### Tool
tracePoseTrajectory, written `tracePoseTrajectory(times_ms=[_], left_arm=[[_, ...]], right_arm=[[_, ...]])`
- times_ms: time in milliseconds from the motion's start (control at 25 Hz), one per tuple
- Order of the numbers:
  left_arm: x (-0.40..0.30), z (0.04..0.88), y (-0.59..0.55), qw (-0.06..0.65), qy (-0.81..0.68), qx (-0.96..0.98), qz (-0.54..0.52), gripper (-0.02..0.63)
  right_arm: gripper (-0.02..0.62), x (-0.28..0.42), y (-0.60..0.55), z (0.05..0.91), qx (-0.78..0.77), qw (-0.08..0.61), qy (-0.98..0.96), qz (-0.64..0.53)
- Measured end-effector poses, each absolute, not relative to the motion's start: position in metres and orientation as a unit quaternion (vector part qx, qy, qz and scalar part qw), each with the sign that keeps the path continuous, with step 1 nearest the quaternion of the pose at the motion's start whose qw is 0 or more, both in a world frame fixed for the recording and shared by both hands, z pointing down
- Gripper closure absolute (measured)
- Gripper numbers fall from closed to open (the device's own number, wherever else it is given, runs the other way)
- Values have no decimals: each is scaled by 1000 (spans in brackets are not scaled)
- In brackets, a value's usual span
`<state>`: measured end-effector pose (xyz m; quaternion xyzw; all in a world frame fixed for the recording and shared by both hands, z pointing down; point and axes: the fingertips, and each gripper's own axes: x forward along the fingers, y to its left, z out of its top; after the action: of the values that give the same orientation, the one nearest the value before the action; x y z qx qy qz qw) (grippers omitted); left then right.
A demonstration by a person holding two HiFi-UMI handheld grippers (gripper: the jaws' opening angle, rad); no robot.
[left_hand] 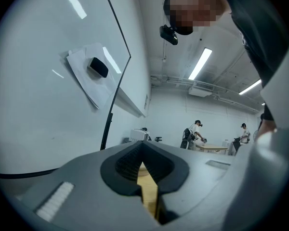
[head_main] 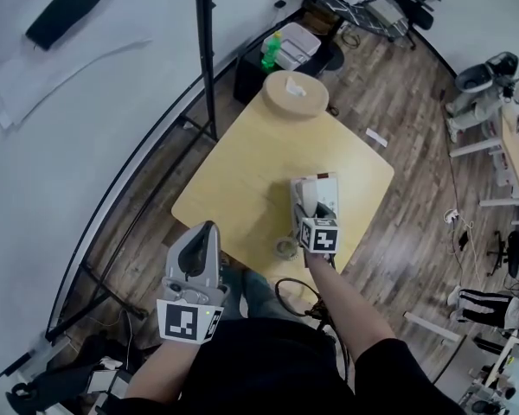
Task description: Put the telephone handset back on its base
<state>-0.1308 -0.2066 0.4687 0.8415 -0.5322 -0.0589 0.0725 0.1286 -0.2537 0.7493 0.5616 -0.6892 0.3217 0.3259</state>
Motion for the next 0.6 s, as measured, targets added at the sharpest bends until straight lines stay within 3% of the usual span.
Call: tracePoseTrajectory(times_ms=[600], left_arm=[[-143,476,-195,79,-545,833,-56,606]], right_arm=[[373,129,-255,777,560,378,-646,356]])
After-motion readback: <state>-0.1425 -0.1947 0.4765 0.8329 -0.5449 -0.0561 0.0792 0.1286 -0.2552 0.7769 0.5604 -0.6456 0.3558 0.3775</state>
